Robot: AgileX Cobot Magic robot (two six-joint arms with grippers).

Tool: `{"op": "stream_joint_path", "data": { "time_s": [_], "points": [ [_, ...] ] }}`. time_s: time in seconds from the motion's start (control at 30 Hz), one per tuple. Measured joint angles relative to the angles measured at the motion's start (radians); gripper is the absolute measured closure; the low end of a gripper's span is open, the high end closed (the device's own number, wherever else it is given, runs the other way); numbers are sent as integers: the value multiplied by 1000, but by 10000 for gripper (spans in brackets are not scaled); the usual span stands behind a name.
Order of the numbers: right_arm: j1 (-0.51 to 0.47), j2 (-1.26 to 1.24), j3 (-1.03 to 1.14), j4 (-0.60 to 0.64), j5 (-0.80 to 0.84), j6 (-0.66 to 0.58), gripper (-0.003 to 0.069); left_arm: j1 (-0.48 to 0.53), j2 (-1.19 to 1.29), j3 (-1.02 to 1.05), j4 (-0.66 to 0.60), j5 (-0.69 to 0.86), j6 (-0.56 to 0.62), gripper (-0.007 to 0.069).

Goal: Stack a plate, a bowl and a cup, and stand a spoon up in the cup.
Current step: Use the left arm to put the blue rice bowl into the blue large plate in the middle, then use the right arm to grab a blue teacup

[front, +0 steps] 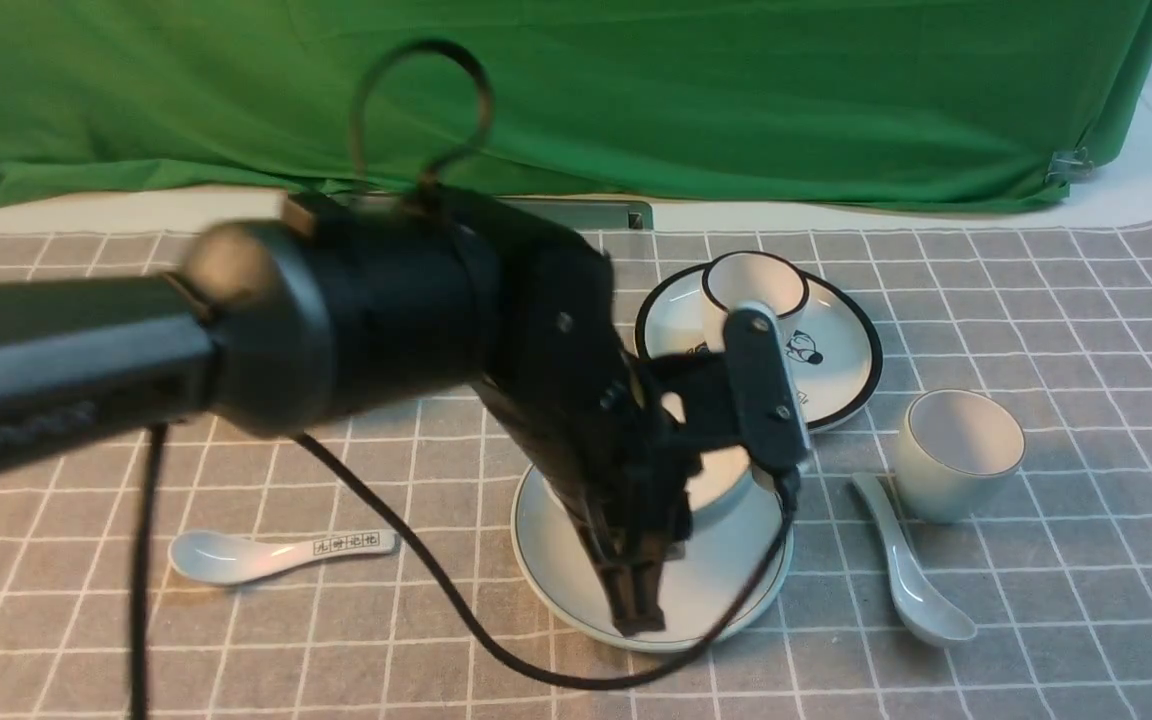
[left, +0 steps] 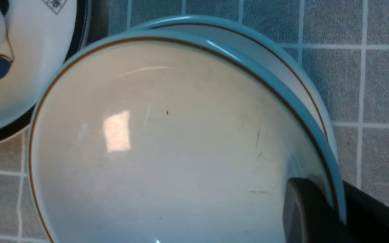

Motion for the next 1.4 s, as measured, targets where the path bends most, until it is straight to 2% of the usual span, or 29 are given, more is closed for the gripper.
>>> {"op": "stream_joint_path", "data": {
  "time_s": [0.2, 0.4, 0.57, 0.67, 0.7, 0.73, 0.77, 0.83, 0.9, 1.0, 1.07, 1.17, 1.23, 1.33, 1.37, 1.4],
  "points": [
    [0, 0, 0, 0, 8, 0, 589, -4, 53, 0, 54, -20, -33, 599],
    [0, 0, 0, 0, 15, 0, 584, -4, 65, 0, 54, -22, -37, 598],
    [0, 2, 0, 0, 15, 45, 515, -4, 65, 0, 54, -21, -2, 558],
    [0, 23, 0, 0, 15, 67, 358, -4, 65, 0, 54, -21, 15, 438],
    [0, 34, 0, -1, 15, 67, 321, -4, 65, 0, 54, -21, 16, 407],
    [0, 36, 0, -1, 15, 67, 321, -4, 65, 0, 54, -21, 16, 400],
    [0, 59, 0, -1, 15, 68, 279, -4, 65, 0, 54, -21, 11, 334],
    [0, 107, -4, -1, 15, 68, 263, -4, 58, 0, 54, -14, -20, 258],
    [0, 131, -6, -1, 15, 68, 265, -4, 49, 0, 54, -9, -46, 225],
    [0, 239, -27, -14, 5, 68, 280, -4, -5, 0, 54, 4, -132, 155],
    [0, 359, -66, -60, -19, 68, 288, -4, -95, 0, 54, 23, -239, 122],
    [0, 505, -130, -135, -43, 68, 292, -4, -225, 7, 54, 51, -378, 165],
    [0, 612, -186, -186, -47, 68, 292, -4, -315, 26, 47, 53, -454, 246],
    [-6, 745, -267, -214, -47, 60, 292, -4, -479, 85, 22, 40, -521, 394],
    [-16, 838, -322, -220, -47, 49, 292, -4, -555, 120, -2, 29, -536, 487],
    [-26, 895, -356, -221, -47, 39, 292, -4, -627, 158, -28, 16, -542, 539]
  ]
}}
